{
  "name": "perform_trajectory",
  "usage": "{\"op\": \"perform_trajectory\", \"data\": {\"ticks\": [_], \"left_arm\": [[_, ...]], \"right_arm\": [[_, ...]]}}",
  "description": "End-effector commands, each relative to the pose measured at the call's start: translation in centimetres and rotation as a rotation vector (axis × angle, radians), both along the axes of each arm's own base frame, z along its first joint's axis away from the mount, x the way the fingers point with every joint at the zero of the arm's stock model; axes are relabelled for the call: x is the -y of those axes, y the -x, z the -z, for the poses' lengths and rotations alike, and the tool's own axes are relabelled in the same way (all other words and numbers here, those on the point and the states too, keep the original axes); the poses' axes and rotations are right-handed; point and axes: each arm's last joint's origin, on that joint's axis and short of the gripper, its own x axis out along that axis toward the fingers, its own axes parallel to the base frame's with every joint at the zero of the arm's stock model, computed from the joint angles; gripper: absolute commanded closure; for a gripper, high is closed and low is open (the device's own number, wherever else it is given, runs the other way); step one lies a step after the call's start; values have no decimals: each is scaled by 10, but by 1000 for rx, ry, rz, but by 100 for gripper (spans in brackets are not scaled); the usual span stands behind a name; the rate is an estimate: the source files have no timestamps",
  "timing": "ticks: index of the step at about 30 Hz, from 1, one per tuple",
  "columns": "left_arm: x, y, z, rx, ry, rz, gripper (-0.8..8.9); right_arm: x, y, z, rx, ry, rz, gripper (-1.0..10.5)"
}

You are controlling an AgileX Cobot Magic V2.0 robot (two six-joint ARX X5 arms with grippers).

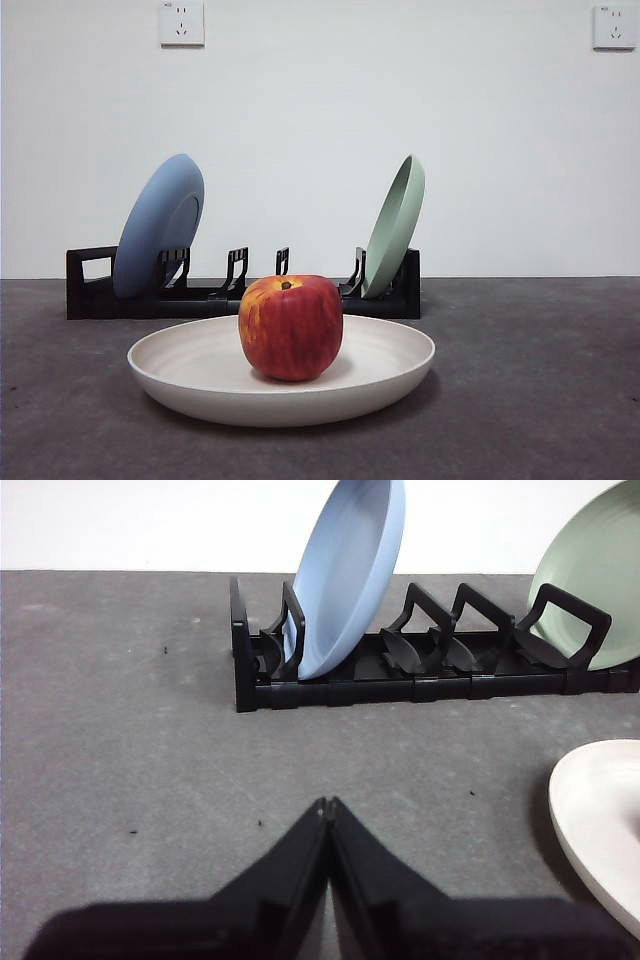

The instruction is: Take the yellow plate from the plate rack,put the plate on the table,take the apple from the table,put the apple in the plate

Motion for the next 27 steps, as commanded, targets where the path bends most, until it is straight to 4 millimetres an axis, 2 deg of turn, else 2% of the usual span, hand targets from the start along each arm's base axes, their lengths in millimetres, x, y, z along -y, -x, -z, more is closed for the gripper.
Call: {"op": "perform_trajectory", "data": {"ticks": [1,5,9,13,16,21,27], "left_arm": [[0,-1,3,-10,5,0,817],[0,-1,4,-16,5,1,817],[0,-1,4,-22,5,1,817],[0,-1,4,-22,5,1,817],[0,-1,4,-22,5,1,817],[0,-1,4,-22,5,1,817],[0,-1,4,-22,5,1,817]], "right_arm": [[2,1,0,14,16,11,946],[15,-1,-6,148,41,62,946],[33,-1,-20,319,-64,140,946],[59,5,-32,514,-170,331,946],[73,10,-28,654,-181,452,946],[85,14,3,853,-183,569,946],[87,7,71,950,-212,614,946]]}}
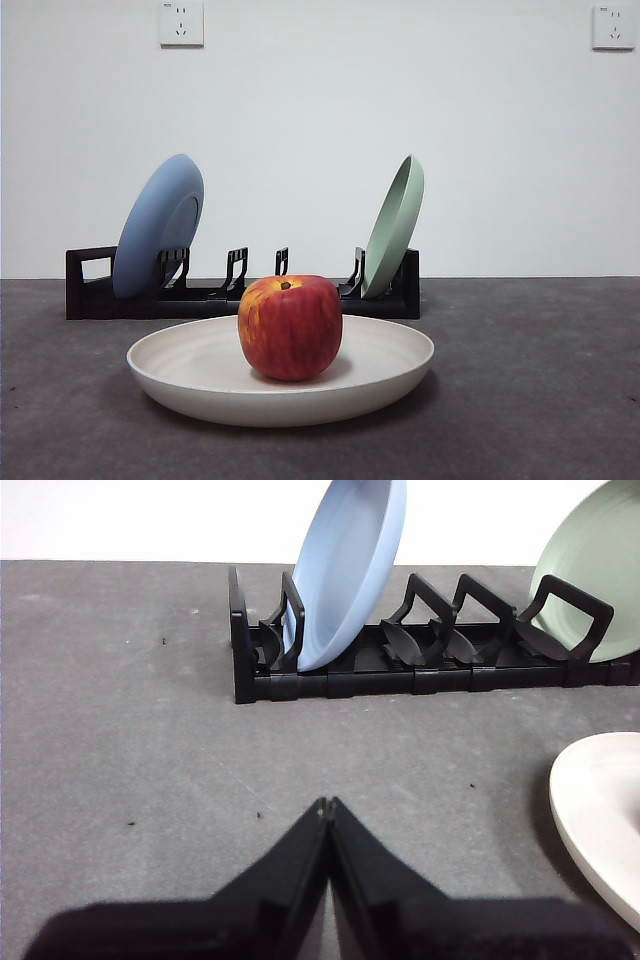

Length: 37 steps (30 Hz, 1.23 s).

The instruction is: Take the yellow plate from the plate rack,put the plate on the table,take the apple from the table,put the apple in the plate

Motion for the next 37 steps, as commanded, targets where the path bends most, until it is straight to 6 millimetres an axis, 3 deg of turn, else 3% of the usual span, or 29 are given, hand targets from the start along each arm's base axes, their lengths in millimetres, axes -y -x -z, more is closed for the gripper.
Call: {"op": "perform_trajectory", "data": {"ticks": [1,10,19,37], "left_arm": [[0,0,3,-6,5,1,817],[0,0,3,-6,5,1,817],[0,0,3,-6,5,1,817],[0,0,3,-8,5,1,817]], "right_arm": [[-1,-9,43,-7,2,0,946],[-1,-20,141,-46,-49,7,946],[-1,-24,191,-101,-106,11,946],[-1,-23,197,-164,-91,14,946]]}}
